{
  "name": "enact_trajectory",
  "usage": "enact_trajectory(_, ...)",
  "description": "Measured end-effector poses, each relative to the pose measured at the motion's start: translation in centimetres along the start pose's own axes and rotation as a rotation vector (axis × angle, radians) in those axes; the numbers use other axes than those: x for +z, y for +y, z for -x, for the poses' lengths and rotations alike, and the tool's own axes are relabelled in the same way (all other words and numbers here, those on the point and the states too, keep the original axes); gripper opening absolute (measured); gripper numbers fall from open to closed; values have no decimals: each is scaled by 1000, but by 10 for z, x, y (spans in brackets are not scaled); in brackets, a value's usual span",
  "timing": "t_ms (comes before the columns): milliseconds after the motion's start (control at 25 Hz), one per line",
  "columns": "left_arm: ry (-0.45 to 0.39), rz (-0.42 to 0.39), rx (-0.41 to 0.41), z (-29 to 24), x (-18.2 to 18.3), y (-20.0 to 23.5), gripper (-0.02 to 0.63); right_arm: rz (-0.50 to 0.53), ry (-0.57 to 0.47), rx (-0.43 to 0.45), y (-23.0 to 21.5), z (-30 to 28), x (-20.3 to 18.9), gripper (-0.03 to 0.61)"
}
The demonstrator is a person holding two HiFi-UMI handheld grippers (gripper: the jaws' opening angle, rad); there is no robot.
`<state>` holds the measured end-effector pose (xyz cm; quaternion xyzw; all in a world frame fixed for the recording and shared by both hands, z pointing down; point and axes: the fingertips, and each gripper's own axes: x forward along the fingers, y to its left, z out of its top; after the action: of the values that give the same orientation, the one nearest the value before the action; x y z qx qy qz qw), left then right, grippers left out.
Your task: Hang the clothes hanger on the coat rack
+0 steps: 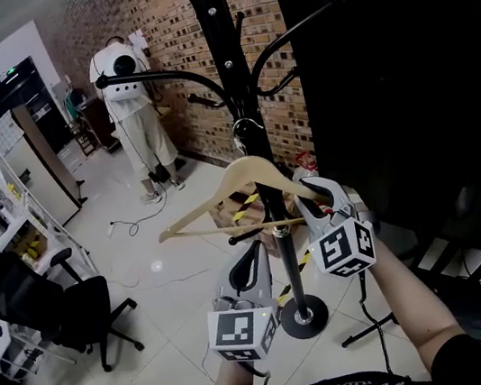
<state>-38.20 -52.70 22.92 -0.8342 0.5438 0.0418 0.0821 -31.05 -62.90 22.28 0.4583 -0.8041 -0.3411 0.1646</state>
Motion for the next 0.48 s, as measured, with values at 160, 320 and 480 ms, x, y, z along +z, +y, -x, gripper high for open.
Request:
enact_trajectory(160, 3, 9, 3, 5, 0, 1, 5, 22, 1, -40, -2, -1, 1, 89)
enact_trajectory(320, 23, 17, 19, 11, -2, 4, 5, 6, -24, -43, -1, -1, 3, 145)
enact_trajectory(480, 32, 22, 24, 16, -8, 9, 5, 0, -57, -66, -3, 5, 11, 164)
